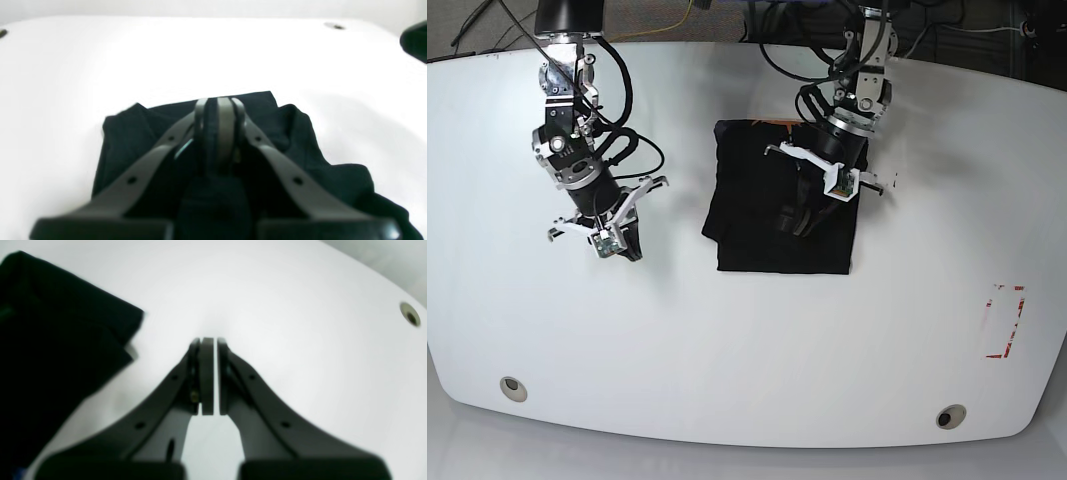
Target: Layout the t-shirt on the table in an organized manner, then fold the t-shirt properly
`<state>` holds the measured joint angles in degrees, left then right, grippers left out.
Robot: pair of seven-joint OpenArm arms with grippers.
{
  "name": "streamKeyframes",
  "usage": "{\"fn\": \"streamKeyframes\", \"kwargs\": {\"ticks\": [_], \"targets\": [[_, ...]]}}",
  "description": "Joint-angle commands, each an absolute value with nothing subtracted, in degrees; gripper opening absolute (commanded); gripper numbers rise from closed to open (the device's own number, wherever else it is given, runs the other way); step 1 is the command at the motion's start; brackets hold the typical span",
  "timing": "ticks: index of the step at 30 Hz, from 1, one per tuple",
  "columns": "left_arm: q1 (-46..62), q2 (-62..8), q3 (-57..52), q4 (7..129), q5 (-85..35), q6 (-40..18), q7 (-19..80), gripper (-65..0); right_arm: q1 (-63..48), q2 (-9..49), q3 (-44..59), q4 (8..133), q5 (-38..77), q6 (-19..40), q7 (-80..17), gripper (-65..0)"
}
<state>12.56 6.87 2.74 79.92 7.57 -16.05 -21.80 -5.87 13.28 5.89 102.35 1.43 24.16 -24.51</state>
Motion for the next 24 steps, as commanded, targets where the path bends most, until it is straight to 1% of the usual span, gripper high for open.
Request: {"fn": "streamKeyframes", "kwargs": {"ticks": [1, 12, 15, 18, 24], "targets": [[11.8, 7.2, 2.7, 80.6, 7.2, -16.0, -23.8, -61.5, -5.1, 13.8, 6.1, 103.4, 1.5, 24.2, -23.1, -63.1], [8.9, 7.2, 2.9, 74.9, 7.3, -16.0, -23.7, -61.4, -5.4, 13.8, 6.1, 103.3, 1.5, 24.2, -23.1, -63.1], [8.7, 7.1, 4.0, 74.7, 9.2, -15.9, -21.4, -61.1, -5.5, 13.8, 6.1, 103.3, 1.6, 24.2, -23.1, -63.1], [7.6, 7.2, 4.7, 74.7, 12.5, -15.9, -17.7, -59.3, -6.0, 13.8, 6.1, 103.3, 1.6, 24.2, -23.1, -63.1], [6.4, 8.3, 5.1, 73.7, 13.8, -15.9, -15.8, -58.8, -6.2, 13.8, 6.1, 103.3, 1.7, 24.2, -23.1, -63.1]]}}
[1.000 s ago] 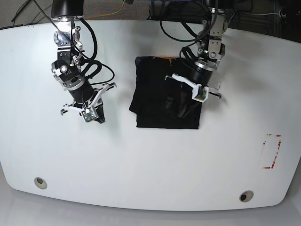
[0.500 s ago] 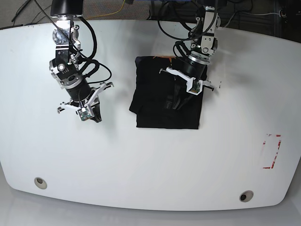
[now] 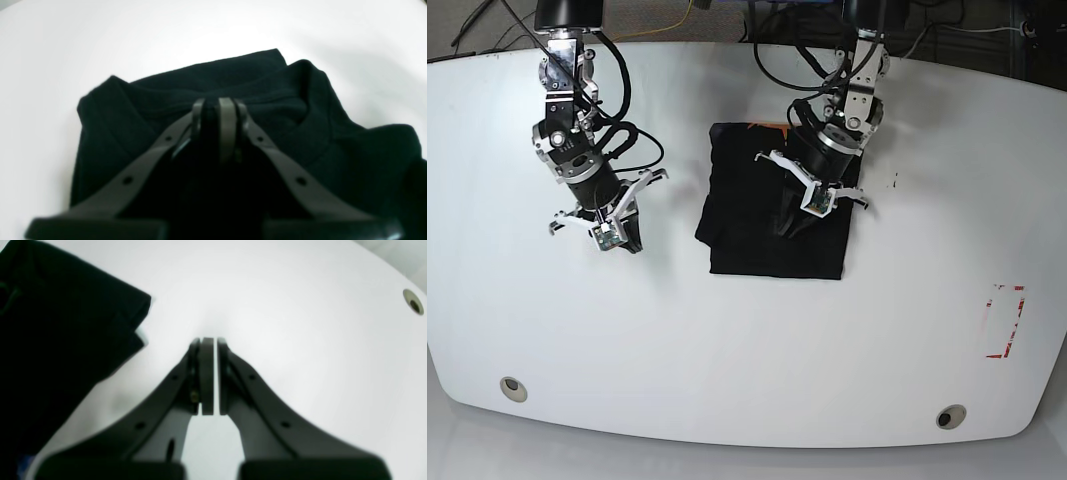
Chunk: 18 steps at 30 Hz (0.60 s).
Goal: Layout the t-shirt on the table in an organized manner, then fold the t-shirt properly
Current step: 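Lower the left gripper onto the folded shirt and grasp it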
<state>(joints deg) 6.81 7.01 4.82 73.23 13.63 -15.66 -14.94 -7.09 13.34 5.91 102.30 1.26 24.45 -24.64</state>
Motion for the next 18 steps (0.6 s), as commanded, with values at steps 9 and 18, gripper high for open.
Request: {"fn": "streamKeyframes", "kwargs": {"ticks": [9, 18], "targets": [[6.5, 9.0, 5.1, 79.3, 17.5, -15.9, -15.0, -58.5, -6.4, 13.8, 6.1, 103.3, 1.8, 24.2, -23.1, -63.1], [6.3, 9.0, 9.8, 84.6, 17.9, -15.9, -6.0, -58.5, -6.5, 13.8, 6.1, 103.3, 1.8, 24.2, -23.1, -63.1]]}}
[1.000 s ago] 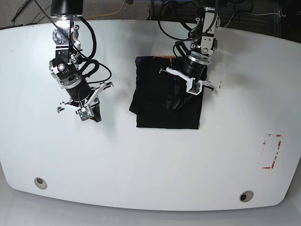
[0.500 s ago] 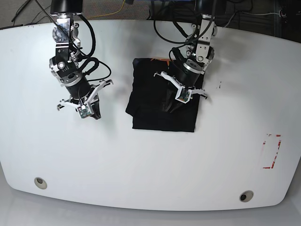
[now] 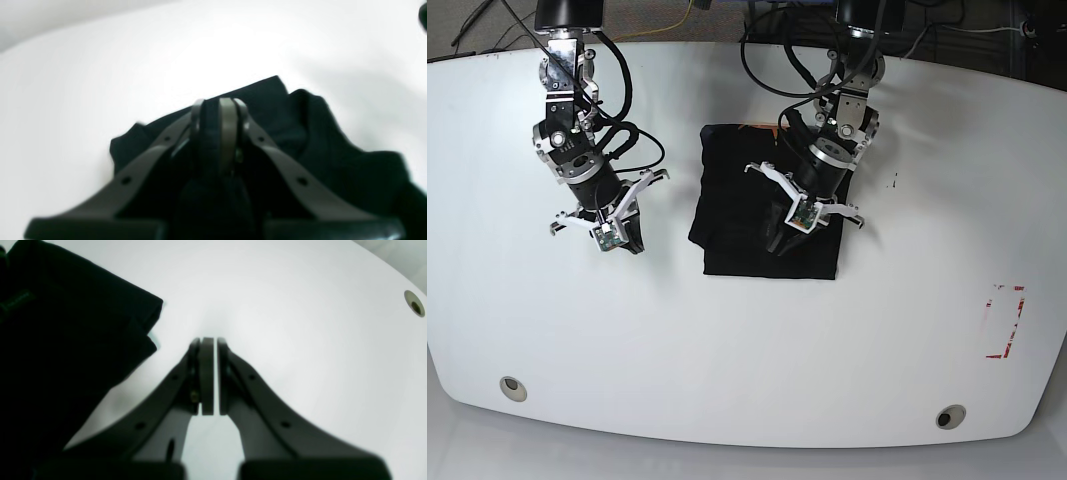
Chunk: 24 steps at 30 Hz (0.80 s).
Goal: Layout the t-shirt on the table in an organized manner, then fold the t-shirt properly
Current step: 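Lower the left gripper onto the folded shirt and grasp it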
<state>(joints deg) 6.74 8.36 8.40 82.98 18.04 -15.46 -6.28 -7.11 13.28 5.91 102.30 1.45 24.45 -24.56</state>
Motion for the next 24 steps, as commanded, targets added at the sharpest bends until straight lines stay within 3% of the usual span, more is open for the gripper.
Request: {"fn": "streamKeyframes", "kwargs": {"ticks": [1, 9, 24], "targets": [[5.9, 9.0, 10.7, 84.8, 18.2, -15.9, -4.9, -58.5, -6.5, 13.8, 6.1, 103.3, 1.8, 24.2, -23.1, -63.1], [3.3, 9.0, 15.4, 83.6, 22.6, -15.9, 4.7, -58.5, -6.5, 13.8, 6.0, 103.3, 1.8, 24.2, -23.2, -63.1], [3.6, 9.0, 14.5, 82.8, 22.5, -15.9, 11.6, -58.6, -6.5, 13.8, 6.0, 103.3, 1.8, 24.2, -23.3, -63.1]]}}
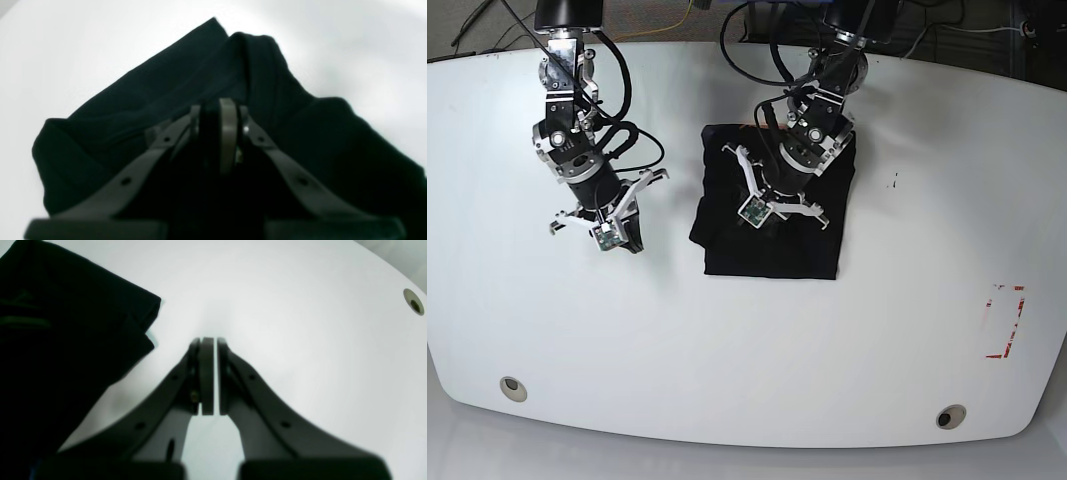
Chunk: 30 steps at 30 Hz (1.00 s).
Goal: Layout the t-shirt on the table in an organized manner, then fold the t-shirt properly
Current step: 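Lower the left gripper onto the folded shirt and grasp it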
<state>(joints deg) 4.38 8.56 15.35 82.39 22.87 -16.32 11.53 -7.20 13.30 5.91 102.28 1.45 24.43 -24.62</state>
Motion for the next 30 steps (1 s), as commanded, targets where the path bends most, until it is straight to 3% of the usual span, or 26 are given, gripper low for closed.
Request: {"fn": "streamKeyframes", "kwargs": {"ticks": [1, 23, 30], "targets": [[3.6, 9.0, 14.2, 82.5, 22.5, -15.9, 12.0, -58.6, -6.5, 13.8, 6.0, 103.3, 1.8, 24.2, -23.3, -63.1], [8.1, -1.6, 1.1, 80.0, 22.3, -16.7, 12.6, -58.8, -6.6, 13.8, 5.9, 103.4, 1.9, 24.2, -23.4, -63.1], [8.5, -4.4, -7.3, 80.0, 22.2, -24.0, 12.3, -58.9, -6.8, 13.3, 5.8, 103.4, 1.9, 24.2, -23.4, -63.1]]}}
